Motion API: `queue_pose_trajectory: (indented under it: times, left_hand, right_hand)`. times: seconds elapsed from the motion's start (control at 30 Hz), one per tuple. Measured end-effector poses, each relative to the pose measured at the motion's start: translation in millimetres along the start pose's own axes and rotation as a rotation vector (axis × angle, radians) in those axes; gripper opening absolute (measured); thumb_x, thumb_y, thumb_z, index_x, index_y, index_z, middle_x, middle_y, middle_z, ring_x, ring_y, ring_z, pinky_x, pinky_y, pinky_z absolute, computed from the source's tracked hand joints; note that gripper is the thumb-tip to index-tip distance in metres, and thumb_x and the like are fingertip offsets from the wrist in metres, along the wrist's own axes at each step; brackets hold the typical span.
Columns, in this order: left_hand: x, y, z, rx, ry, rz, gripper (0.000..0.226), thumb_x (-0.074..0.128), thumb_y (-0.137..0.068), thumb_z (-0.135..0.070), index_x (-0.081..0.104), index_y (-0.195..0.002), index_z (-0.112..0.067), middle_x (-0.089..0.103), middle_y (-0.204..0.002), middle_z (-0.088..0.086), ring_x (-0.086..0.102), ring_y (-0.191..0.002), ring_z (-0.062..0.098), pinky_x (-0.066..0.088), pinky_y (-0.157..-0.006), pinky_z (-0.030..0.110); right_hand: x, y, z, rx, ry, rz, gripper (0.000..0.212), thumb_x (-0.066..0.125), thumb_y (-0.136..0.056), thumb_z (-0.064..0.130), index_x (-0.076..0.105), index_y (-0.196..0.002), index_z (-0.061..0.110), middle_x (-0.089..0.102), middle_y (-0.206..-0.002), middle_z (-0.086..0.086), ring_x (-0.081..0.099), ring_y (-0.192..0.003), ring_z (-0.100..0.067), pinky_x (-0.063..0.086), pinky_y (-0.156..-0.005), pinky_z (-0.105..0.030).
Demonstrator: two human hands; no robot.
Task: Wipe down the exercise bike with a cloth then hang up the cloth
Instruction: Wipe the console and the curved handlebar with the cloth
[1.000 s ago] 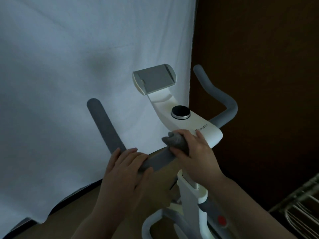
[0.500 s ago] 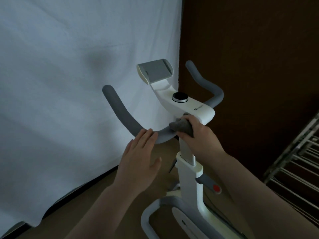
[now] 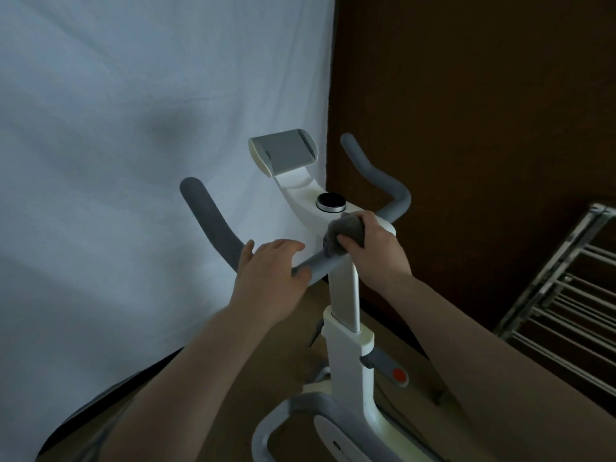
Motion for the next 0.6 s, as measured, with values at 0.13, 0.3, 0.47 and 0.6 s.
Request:
queue_pose_trajectory:
  times: [0.13, 0.3, 0.47, 0.6]
  left_hand:
    - [15.8, -26.3, -2.6, -0.026, 0.004, 0.028, 0.038, 0.044, -0.098, -0.038, 0.051, -0.133, -0.026, 0.051, -0.14, -0.007, 0.046, -0.128, 0.011, 0.004, -0.12, 0.044]
    - [32.2, -55.8, 0.0, -0.046, 0.035, 0.058, 0.033, 0.046, -0.097, -0.038, 0.056, -0.126, -0.025, 0.06, -0.128, -0.006, 0.057, -0.109, 0.01, 0.028, -0.112, 0.042]
    - [38.9, -72.3, 0.1, -0.059, 0.074, 0.038, 0.03, 0.048, -0.097, -0.034, 0.059, -0.123, -0.025, 0.063, -0.12, -0.006, 0.06, -0.099, 0.011, 0.042, -0.094, 0.028]
    - [42.2, -69.3, -0.2, -0.057, 0.009, 0.015, 0.029, 0.042, -0.098, -0.033, 0.062, -0.116, -0.021, 0.066, -0.111, -0.005, 0.062, -0.094, 0.011, 0.046, -0.089, 0.03]
  right_hand:
    - [0.0, -21.1, -18.6, 0.066, 0.059, -0.138, 0.039, 0.056, -0.095, 0.026, 0.043, -0.132, 0.024, 0.055, -0.119, -0.003, 0.053, -0.111, -0.021, 0.049, -0.092, -0.038]
    - [20.3, -45.2, -29.2, -0.006, 0.097, -0.058, 0.039, 0.058, -0.093, 0.027, 0.046, -0.13, 0.024, 0.053, -0.118, 0.001, 0.05, -0.113, -0.019, 0.047, -0.094, -0.038]
    - [11.9, -84.6, -42.6, 0.13, 0.032, -0.054, 0.041, 0.051, -0.098, 0.033, 0.039, -0.135, 0.022, 0.06, -0.115, -0.003, 0.054, -0.087, -0.017, 0.04, -0.066, -0.028]
    - [19.3, -111.2, -22.8, 0.028, -0.127, -0.11, 0.04, 0.054, -0.096, 0.032, 0.042, -0.134, 0.025, 0.059, -0.123, 0.0, 0.056, -0.109, -0.019, 0.043, -0.079, -0.028]
Point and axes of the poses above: each hand's wrist, its own y-axis away from the middle knuckle, its own x-axis out of the palm, z = x × y, the point moved 8 cm from there along -y, towards the middle knuckle
